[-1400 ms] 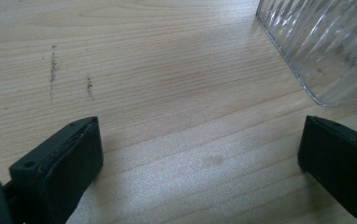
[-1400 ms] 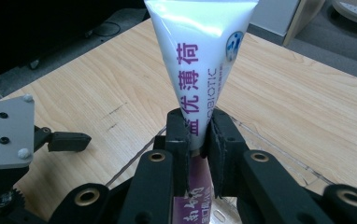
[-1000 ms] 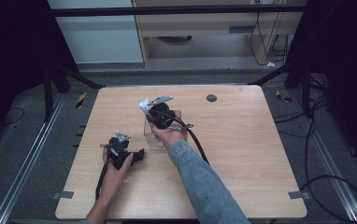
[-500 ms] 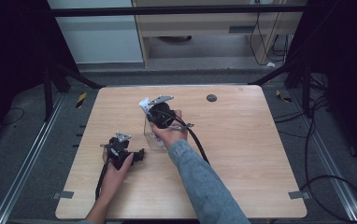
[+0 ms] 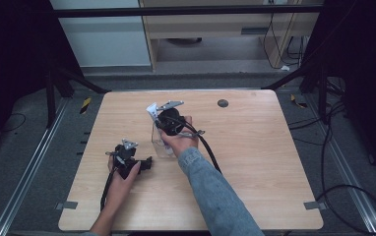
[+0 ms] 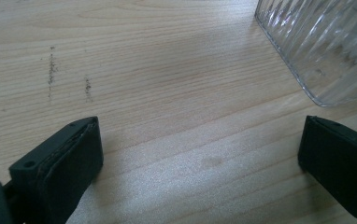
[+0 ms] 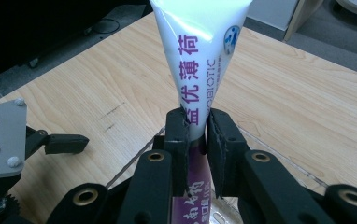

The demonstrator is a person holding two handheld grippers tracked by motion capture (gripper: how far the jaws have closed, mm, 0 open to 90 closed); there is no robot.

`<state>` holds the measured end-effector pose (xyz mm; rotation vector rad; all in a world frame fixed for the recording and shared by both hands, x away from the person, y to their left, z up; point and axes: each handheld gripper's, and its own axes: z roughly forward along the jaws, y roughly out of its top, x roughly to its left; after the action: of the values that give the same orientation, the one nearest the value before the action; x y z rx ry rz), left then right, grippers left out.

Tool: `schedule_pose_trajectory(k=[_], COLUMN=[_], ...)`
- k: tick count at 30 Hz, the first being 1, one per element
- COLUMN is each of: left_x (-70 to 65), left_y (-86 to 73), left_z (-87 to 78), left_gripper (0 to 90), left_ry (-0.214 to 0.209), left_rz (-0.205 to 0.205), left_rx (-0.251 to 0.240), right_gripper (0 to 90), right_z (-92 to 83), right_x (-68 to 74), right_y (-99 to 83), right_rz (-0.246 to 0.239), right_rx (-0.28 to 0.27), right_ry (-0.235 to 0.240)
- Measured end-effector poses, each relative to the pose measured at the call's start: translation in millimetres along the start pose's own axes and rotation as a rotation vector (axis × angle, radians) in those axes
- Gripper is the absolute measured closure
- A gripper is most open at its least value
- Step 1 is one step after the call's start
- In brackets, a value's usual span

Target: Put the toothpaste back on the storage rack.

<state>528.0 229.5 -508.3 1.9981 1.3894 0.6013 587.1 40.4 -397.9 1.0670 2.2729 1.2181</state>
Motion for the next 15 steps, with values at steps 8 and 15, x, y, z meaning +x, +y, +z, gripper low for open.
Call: schedule_pose_trajectory(k=[8,15], left_x=[0.0,0.0], left_y=[0.2,0.6], left_z=[0.2,0.7], left_gripper=[0.0,0.0], left_ry=[0.0,-0.002], left_rz=[0.001,0.002], left_rx=[0.0,-0.001], right_gripper=[76.9,76.7], right_z=[-5.6,-18.8], right_x=[-0.9,-3.1], right_y=[-0.8,-2.3], right_rz=[0.003,-0.001], right_rx=[0.002,0.002], right_ry=[-0.011,-0.017])
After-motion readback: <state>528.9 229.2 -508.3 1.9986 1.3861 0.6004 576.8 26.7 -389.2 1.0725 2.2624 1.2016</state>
